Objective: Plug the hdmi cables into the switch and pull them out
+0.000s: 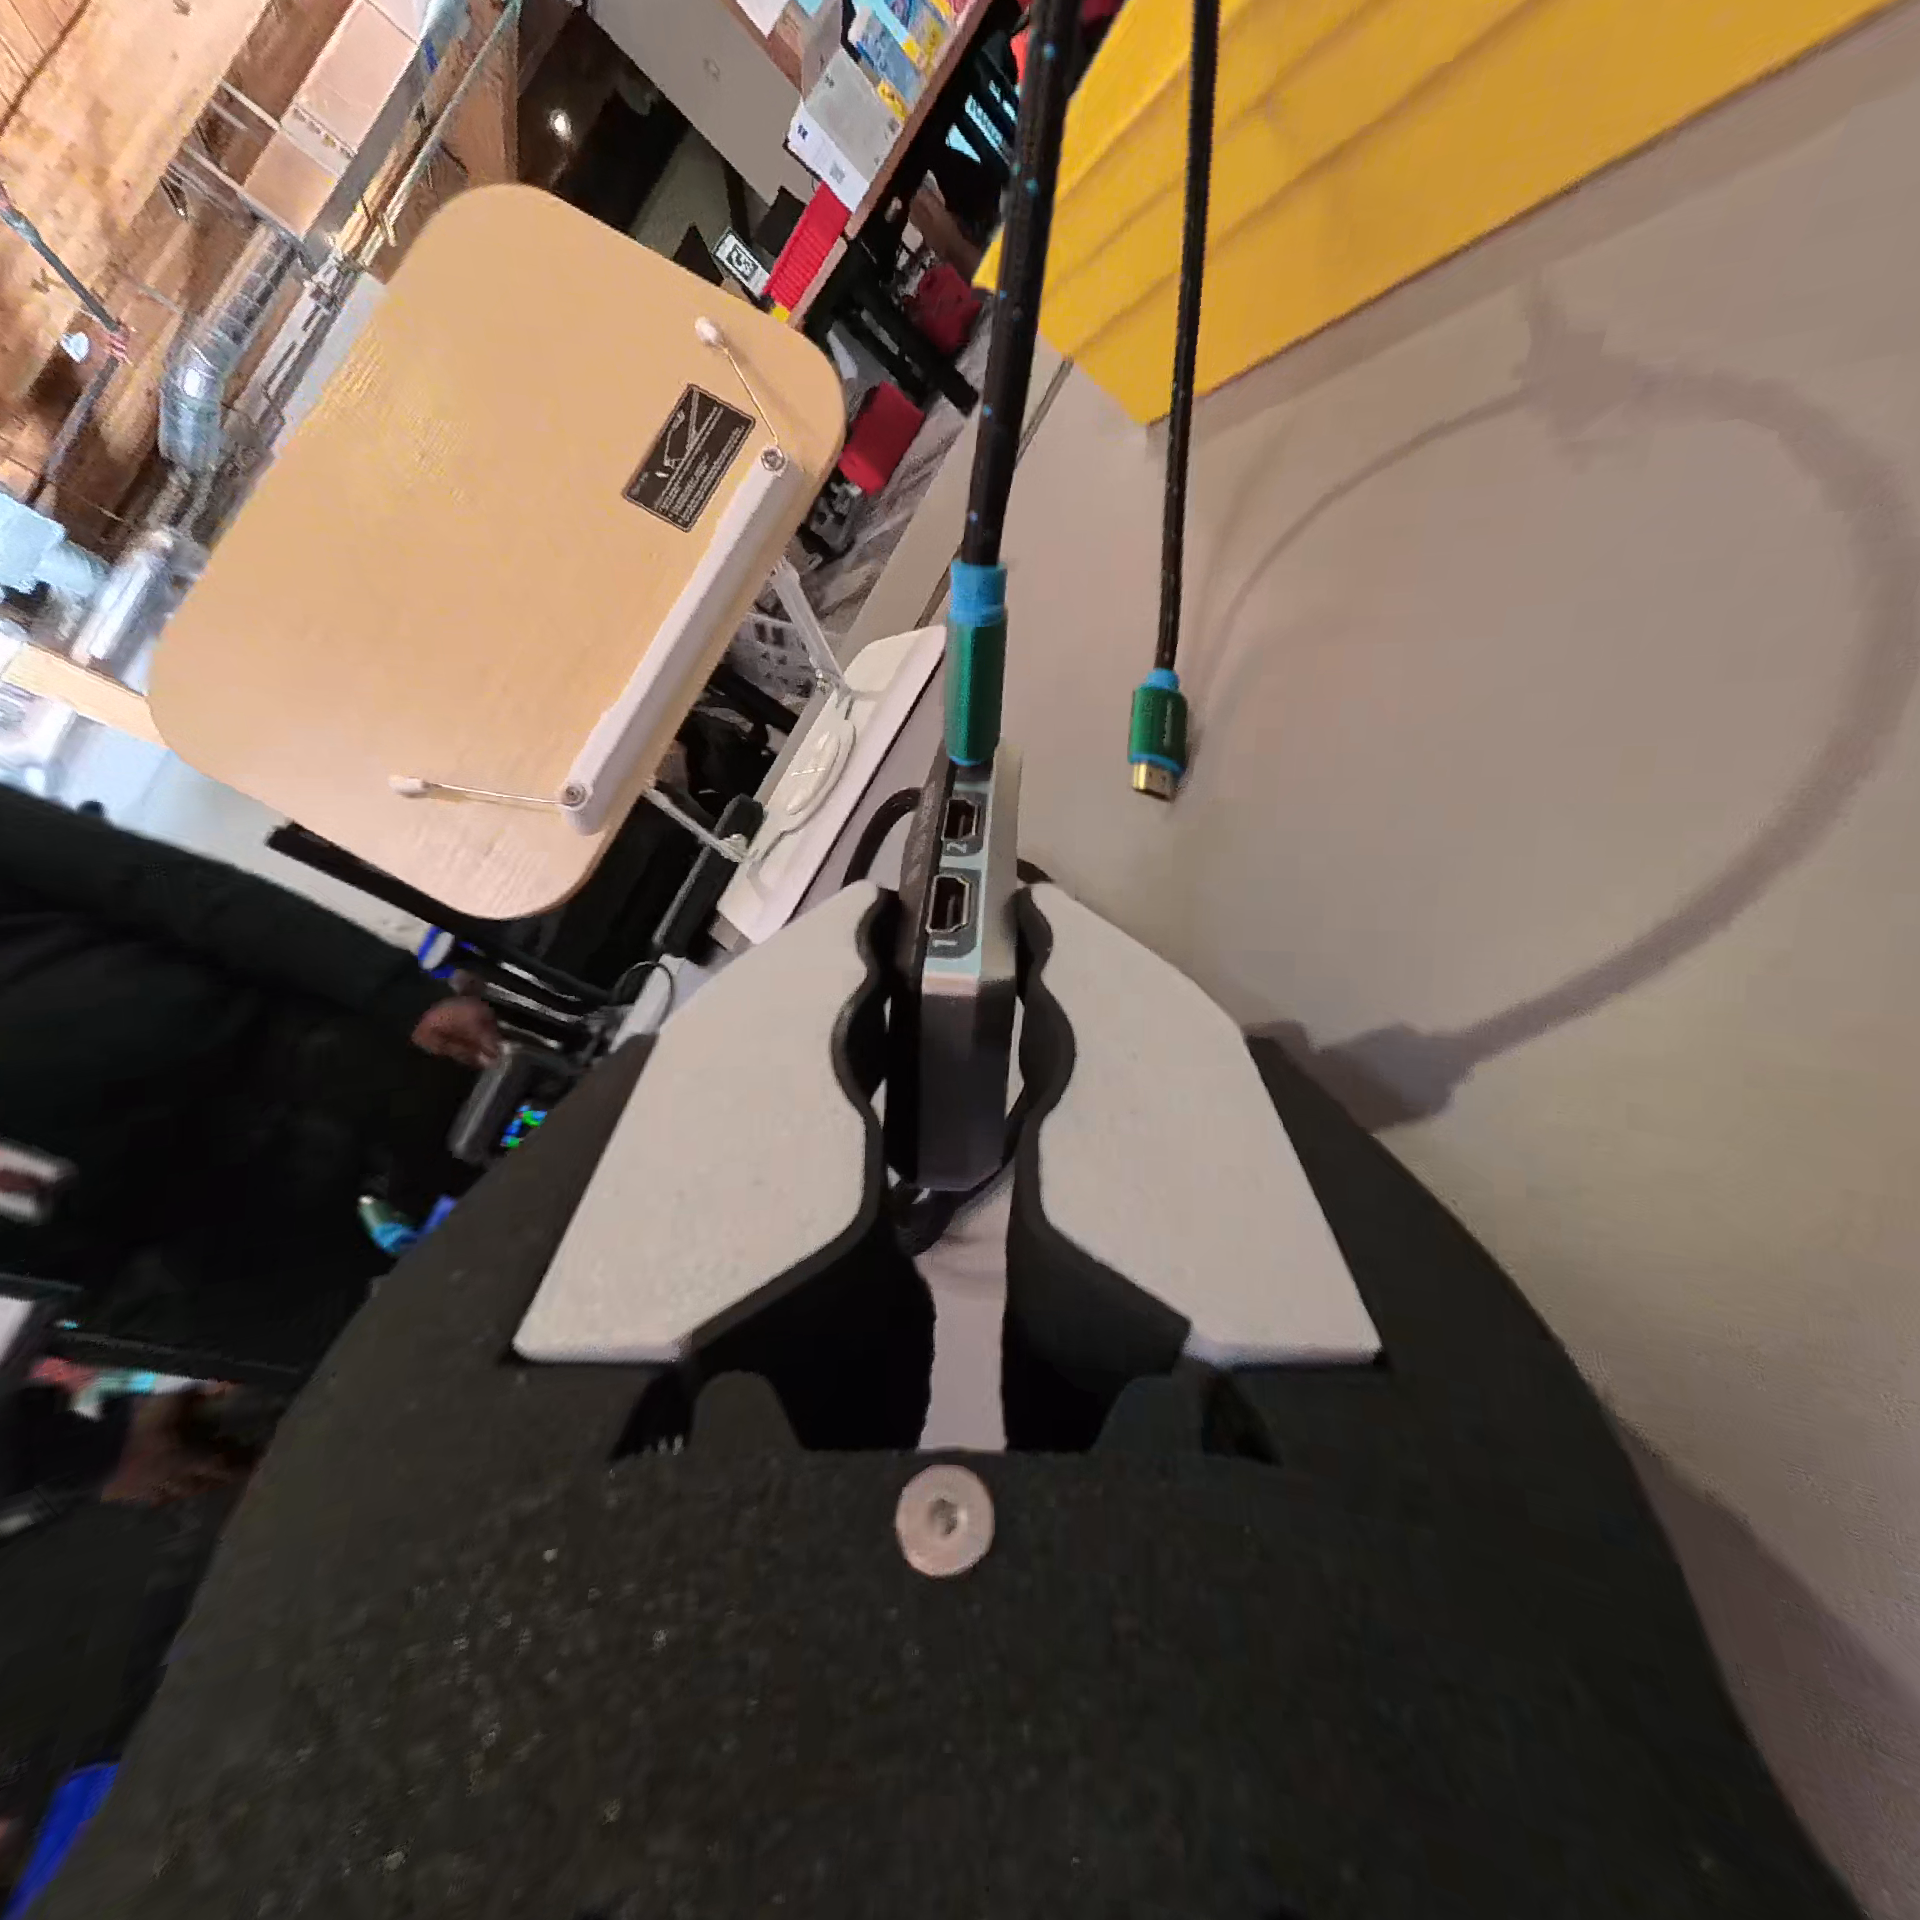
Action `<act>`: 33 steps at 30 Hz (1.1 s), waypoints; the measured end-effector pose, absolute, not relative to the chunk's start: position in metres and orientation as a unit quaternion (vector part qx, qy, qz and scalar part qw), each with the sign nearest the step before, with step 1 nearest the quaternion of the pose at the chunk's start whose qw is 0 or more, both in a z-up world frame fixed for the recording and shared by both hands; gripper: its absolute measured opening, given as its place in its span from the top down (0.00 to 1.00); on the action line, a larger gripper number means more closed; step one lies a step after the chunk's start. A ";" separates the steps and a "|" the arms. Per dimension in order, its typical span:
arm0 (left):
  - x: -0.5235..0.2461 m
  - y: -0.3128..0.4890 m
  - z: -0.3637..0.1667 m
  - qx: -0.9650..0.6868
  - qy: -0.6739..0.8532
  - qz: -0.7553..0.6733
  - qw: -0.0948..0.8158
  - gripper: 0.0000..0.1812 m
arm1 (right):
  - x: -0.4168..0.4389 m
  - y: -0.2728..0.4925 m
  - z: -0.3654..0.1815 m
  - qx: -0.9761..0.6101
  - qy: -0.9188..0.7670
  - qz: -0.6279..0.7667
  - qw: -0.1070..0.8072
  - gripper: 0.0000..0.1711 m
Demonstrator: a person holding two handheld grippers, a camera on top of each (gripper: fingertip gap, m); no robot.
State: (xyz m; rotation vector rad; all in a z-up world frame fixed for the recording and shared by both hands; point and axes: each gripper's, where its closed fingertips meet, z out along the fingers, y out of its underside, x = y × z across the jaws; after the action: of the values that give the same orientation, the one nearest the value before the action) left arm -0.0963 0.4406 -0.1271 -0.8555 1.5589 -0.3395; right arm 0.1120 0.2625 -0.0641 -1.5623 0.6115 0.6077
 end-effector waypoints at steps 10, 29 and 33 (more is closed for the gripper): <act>-0.096 0.443 -0.125 -0.389 0.668 -0.174 0.610 0.89 | 0.145 0.236 -0.145 -0.768 0.327 0.255 0.488 0.91; -0.095 0.440 -0.132 -0.379 0.683 -0.155 0.605 0.89 | 0.066 0.196 -0.096 -0.930 0.098 0.127 0.329 0.63; -0.096 0.440 -0.129 -0.377 0.680 -0.155 0.609 0.89 | 0.030 0.229 -0.033 -0.879 -0.001 0.116 0.462 0.65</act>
State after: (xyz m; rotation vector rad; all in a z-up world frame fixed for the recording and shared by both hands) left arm -0.0963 0.4403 -0.1292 -0.8704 1.5709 -0.3582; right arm 0.0299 0.2288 -0.0328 -2.1632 -0.0021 0.2847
